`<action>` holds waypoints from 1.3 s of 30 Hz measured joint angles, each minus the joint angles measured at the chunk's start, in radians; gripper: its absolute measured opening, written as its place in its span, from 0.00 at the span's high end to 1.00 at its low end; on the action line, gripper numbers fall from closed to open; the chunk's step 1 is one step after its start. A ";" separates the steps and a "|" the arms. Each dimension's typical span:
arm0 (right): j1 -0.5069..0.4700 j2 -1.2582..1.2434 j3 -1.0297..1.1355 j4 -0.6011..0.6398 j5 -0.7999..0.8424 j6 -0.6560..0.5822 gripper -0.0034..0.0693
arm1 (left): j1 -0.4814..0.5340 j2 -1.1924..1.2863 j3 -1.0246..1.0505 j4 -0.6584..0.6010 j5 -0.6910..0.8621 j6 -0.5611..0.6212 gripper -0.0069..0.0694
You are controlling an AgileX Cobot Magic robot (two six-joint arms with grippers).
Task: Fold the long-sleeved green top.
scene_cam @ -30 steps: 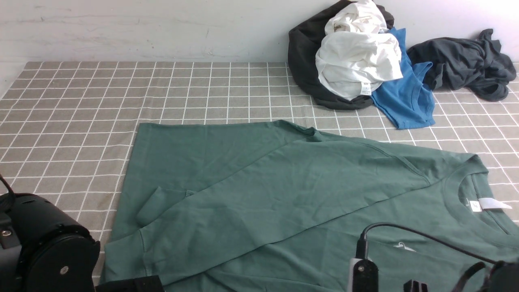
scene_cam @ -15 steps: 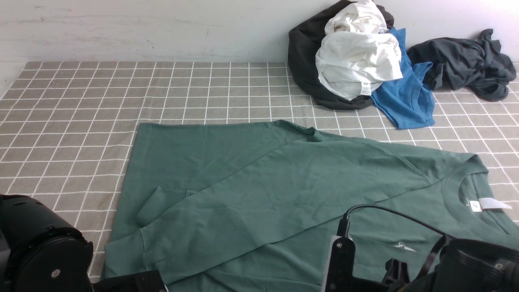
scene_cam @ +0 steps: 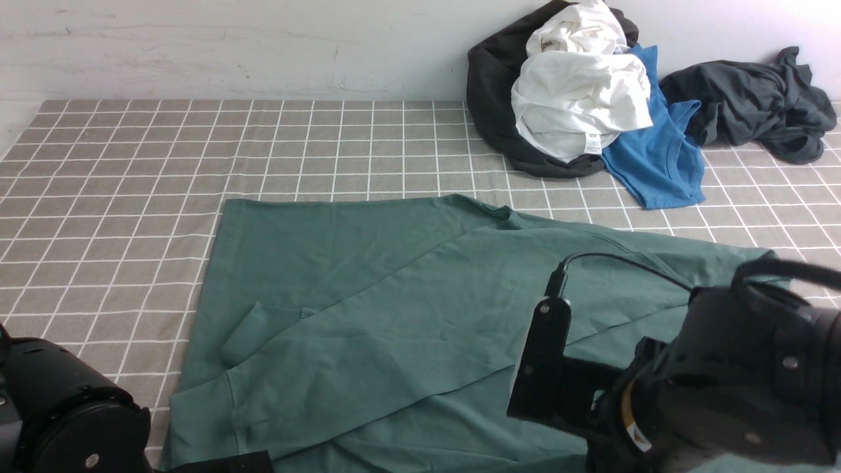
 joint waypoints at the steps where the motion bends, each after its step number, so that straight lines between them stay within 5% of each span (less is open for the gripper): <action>1: -0.014 0.001 -0.012 0.011 0.006 0.000 0.95 | 0.000 0.013 0.001 0.004 -0.020 0.001 0.25; 8: -0.107 0.001 -0.039 0.091 0.010 0.000 0.95 | 0.000 0.135 0.001 0.037 -0.111 0.007 0.25; 19: -0.117 0.001 -0.040 0.109 0.008 -0.001 0.95 | 0.000 0.204 0.001 0.067 -0.155 0.004 0.28; 23: -0.117 0.001 -0.040 0.109 0.007 -0.001 0.95 | 0.000 0.196 -0.006 0.081 -0.154 -0.013 0.38; 31: -0.117 0.006 -0.040 0.109 0.007 -0.001 0.95 | 0.000 0.162 -0.042 0.088 -0.119 -0.037 0.87; 39: -0.117 0.006 -0.040 0.102 0.007 -0.001 0.95 | 0.000 0.148 -0.042 0.087 -0.096 -0.038 0.92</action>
